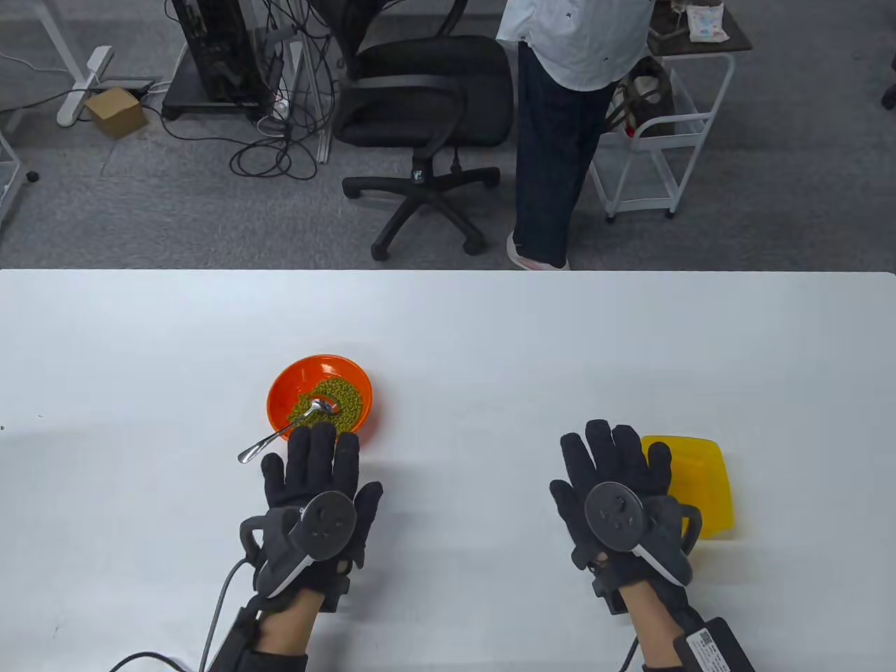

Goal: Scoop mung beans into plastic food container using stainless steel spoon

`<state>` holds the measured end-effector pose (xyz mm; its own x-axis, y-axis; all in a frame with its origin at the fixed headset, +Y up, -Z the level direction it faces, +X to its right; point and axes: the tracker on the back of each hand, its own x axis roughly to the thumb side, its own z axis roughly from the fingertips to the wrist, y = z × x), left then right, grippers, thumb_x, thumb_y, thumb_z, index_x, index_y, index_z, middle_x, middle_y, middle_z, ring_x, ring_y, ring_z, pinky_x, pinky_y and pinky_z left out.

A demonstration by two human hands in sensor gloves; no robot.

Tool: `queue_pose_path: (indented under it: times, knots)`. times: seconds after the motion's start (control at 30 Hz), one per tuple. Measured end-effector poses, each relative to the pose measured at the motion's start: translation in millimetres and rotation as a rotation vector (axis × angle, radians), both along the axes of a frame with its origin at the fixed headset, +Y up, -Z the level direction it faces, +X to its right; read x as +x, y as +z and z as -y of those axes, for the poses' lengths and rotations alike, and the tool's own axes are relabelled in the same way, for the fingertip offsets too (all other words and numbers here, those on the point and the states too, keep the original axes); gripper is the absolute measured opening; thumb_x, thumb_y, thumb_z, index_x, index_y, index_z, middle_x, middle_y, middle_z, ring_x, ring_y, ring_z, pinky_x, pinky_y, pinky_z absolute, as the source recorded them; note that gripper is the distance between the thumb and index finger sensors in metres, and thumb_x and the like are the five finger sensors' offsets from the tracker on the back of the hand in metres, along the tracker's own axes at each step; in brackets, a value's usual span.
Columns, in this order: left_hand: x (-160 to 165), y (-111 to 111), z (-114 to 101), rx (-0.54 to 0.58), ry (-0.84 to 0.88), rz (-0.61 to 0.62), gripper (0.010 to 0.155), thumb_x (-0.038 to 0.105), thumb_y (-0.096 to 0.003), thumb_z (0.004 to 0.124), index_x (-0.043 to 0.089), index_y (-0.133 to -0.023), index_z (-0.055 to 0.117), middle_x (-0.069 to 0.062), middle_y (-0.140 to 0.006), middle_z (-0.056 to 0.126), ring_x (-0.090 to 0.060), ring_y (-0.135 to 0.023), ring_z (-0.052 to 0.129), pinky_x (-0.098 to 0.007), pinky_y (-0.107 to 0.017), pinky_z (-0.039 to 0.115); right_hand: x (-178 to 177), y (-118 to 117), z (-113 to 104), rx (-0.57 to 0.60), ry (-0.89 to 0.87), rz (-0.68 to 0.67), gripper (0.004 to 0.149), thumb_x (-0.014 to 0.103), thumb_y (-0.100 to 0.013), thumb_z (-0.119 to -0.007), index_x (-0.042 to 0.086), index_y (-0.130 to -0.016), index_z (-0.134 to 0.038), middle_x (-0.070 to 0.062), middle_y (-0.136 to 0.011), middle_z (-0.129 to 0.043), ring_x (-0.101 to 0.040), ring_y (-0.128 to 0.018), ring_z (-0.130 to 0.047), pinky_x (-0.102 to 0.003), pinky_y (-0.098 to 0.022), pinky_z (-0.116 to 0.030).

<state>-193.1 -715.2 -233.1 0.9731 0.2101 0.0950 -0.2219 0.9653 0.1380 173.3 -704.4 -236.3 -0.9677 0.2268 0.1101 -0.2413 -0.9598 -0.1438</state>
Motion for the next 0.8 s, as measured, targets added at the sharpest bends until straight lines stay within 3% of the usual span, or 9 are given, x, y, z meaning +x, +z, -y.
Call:
queue_pose_path:
  times: [0.43,0.8]
  knots:
    - [0.1,0.0,0.8,-0.013,-0.006,0.002,0.075,0.062,-0.0446,0.057,0.033,-0.109,0.033,-0.004,-0.120,0.022,-0.037,-0.112,0.023,-0.070,-0.075,0.021,0.4,-0.2,0.2,-0.009,0.013,0.004,0.065,0.058,-0.050,-0.066,0.034,-0.108,-0.046,0.002,-0.118,-0.025,-0.037,-0.109,-0.024,-0.065,-0.072,-0.006]
    - [0.0,0.2,1.6,-0.018,-0.016,0.000,0.074,0.062,-0.0449,0.057,0.033,-0.109,0.033,-0.005,-0.120,0.021,-0.038,-0.112,0.022,-0.070,-0.075,0.020,12.2,-1.6,-0.1,-0.038,-0.002,0.091,0.066,0.058,-0.051,-0.066,0.034,-0.108,-0.044,0.002,-0.118,-0.022,-0.037,-0.109,-0.021,-0.065,-0.071,-0.005]
